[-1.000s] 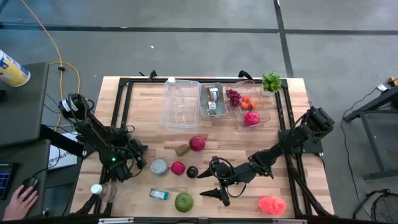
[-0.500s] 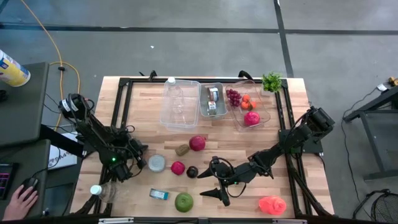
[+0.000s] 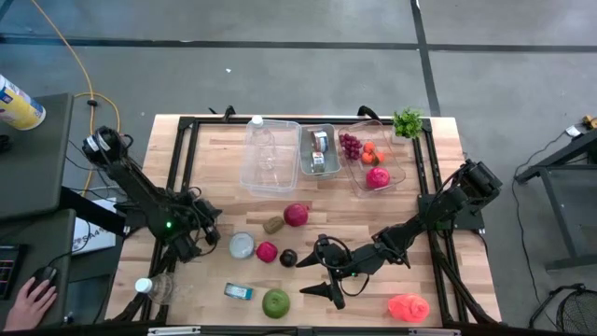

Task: Pick & Place Food Item
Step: Put the transparent water bottle into the left transparent bin

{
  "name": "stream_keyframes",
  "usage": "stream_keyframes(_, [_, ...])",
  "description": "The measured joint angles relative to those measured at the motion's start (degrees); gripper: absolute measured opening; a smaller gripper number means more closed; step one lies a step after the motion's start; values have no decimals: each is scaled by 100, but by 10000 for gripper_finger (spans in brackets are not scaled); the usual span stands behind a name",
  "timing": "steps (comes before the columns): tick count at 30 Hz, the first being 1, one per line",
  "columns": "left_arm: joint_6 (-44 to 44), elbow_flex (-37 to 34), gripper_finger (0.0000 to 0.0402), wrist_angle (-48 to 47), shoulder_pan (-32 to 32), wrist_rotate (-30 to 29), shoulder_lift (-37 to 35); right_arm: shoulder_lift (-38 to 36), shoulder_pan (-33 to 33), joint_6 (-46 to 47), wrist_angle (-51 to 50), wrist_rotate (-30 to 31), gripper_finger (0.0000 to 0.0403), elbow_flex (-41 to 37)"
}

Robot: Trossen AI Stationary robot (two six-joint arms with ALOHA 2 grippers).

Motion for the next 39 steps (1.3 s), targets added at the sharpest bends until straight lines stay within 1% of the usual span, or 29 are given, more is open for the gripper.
stream_keyframes(6, [1115, 26, 0, -123, 561, 15, -1295, 0, 0, -2, 0, 2, 311, 0])
stream_keyframes(11, [2356, 399, 0, -114, 994, 36, -2138, 0, 0, -2, 0, 2, 311, 0])
stream_keyframes(15, [3545, 1104, 0, -154, 1385, 98, -2429, 0, 0, -4, 0, 2, 311, 0])
stream_keyframes(18, [4304, 1790, 0, -149, 1673, 424, -2431, 0, 0, -4, 0, 2, 311, 0])
stream_keyframes(21, [4749, 2385, 0, -71, 1838, 771, -2330, 0, 0, -7, 0, 2, 311, 0])
stream_keyframes(24, [5185, 2670, 0, 221, 1798, 1149, -2207, 0, 0, -9, 0, 2, 311, 0])
stream_keyframes(30, [6134, 2699, 0, 1255, 1408, 2069, -2053, 0, 0, -7, 0, 2, 311, 0])
stream_keyframes(32, [6305, 2699, 0, 1450, 1209, 2202, -2004, 0, 0, -7, 0, 2, 311, 0])
stream_keyframes(35, [6321, 2699, 5, 1668, 932, 2223, -1997, 0, 0, -7, 0, 2, 311, 0])
stream_keyframes(39, [6318, 2699, 38, 1745, 658, 2369, -2034, 0, 0, -7, 0, 2, 311, 0])
